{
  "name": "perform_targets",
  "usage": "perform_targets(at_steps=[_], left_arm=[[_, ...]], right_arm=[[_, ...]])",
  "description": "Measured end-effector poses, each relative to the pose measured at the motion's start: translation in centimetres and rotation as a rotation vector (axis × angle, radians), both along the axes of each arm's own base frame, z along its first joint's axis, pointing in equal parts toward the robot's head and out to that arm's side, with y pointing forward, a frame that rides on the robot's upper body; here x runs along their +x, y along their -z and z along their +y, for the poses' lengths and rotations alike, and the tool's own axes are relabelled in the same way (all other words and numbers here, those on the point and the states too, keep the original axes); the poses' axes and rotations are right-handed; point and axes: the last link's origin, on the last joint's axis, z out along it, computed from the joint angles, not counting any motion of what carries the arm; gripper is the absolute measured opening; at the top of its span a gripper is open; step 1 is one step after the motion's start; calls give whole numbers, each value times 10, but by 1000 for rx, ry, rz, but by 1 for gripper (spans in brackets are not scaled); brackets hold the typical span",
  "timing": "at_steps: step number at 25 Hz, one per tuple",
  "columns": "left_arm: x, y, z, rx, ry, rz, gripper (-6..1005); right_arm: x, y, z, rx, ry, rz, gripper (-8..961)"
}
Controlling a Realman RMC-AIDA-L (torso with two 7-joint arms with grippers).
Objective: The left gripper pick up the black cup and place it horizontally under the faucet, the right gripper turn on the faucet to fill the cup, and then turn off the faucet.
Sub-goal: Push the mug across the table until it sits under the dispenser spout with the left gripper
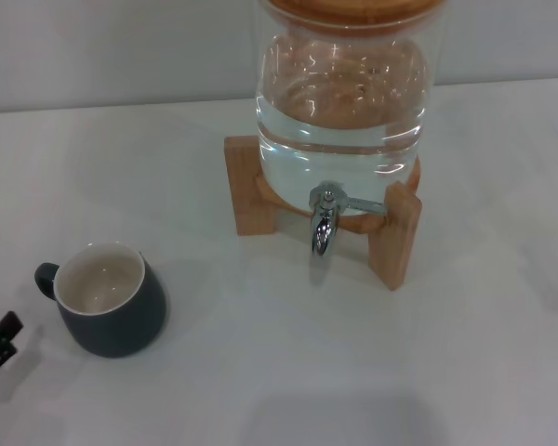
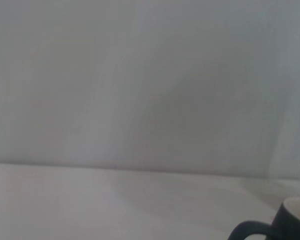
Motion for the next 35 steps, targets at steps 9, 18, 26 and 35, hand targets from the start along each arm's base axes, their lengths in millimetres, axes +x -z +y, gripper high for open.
perform_targets(at_steps=[9, 18, 26, 35], left_arm=[[2, 6, 12, -15, -8, 28, 858], [7, 14, 27, -29, -11, 32, 851], [10, 16, 36, -36, -16, 32, 846], [19, 21, 51, -86, 7, 43, 840]], right_arm=[[-1, 2, 0, -5, -4, 14, 828], [-2, 4, 3, -17, -10, 16, 828], [-1, 3, 2, -12, -5, 15, 828], [-1, 2, 4, -12, -7, 12, 828]])
